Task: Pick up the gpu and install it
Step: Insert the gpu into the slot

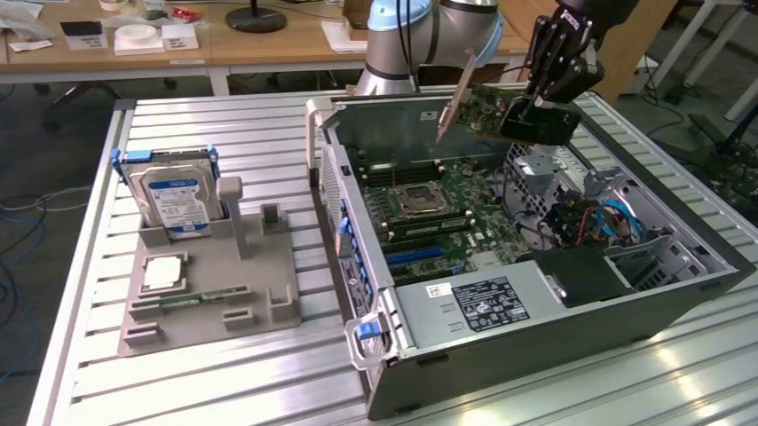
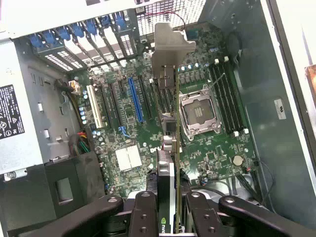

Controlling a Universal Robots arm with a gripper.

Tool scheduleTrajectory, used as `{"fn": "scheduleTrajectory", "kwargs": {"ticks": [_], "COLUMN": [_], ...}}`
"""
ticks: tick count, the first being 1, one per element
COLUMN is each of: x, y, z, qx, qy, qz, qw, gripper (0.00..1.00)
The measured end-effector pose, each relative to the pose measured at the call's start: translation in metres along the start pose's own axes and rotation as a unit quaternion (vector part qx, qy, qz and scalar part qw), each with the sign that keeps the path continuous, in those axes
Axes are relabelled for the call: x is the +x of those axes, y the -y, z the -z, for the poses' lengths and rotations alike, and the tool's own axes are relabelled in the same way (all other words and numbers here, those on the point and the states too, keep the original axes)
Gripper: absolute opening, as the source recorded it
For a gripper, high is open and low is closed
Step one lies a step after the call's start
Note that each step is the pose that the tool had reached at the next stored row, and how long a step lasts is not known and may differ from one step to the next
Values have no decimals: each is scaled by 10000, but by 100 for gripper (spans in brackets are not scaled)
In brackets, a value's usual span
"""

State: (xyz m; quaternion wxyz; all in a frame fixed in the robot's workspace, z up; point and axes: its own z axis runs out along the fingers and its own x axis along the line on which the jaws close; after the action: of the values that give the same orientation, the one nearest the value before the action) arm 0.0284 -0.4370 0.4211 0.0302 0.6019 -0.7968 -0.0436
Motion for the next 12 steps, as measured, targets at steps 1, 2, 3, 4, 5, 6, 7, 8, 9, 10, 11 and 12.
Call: {"fn": "scheduleTrajectory", "kwargs": {"ticks": [1,2,3,4,5,6,7,8,9,10,11,12], "x": [0,0,0,0,0,0,0,0,0,0,0,0], "y": [0,0,0,0,0,0,0,0,0,0,0,0], "z": [0,0,0,0,0,0,0,0,0,0,0,0], "qx": [0,0,0,0,0,0,0,0,0,0,0,0], "qy": [0,0,0,0,0,0,0,0,0,0,0,0], "qz": [0,0,0,0,0,0,0,0,0,0,0,0], "qw": [10000,10000,10000,10000,10000,10000,10000,10000,10000,10000,10000,10000], "gripper": [27,27,27,27,27,27,27,27,27,27,27,27]}}
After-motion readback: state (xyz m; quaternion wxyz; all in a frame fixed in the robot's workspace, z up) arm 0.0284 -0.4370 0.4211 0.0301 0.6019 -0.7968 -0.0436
